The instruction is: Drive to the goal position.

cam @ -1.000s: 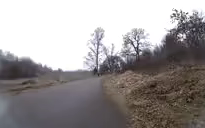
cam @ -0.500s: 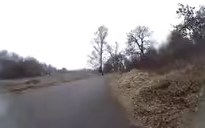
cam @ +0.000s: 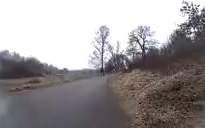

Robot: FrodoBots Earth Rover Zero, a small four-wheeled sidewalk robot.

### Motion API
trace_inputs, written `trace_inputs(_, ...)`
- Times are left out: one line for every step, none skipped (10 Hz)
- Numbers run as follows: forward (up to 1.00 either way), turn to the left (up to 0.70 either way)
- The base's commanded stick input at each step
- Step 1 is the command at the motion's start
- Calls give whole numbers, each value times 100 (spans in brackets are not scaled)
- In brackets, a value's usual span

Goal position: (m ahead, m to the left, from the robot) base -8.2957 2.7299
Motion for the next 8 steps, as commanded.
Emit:
trace_inputs(70,26)
trace_inputs(70,32)
trace_inputs(70,35)
trace_inputs(70,35)
trace_inputs(70,35)
trace_inputs(70,22)
trace_inputs(70,7)
trace_inputs(70,0)
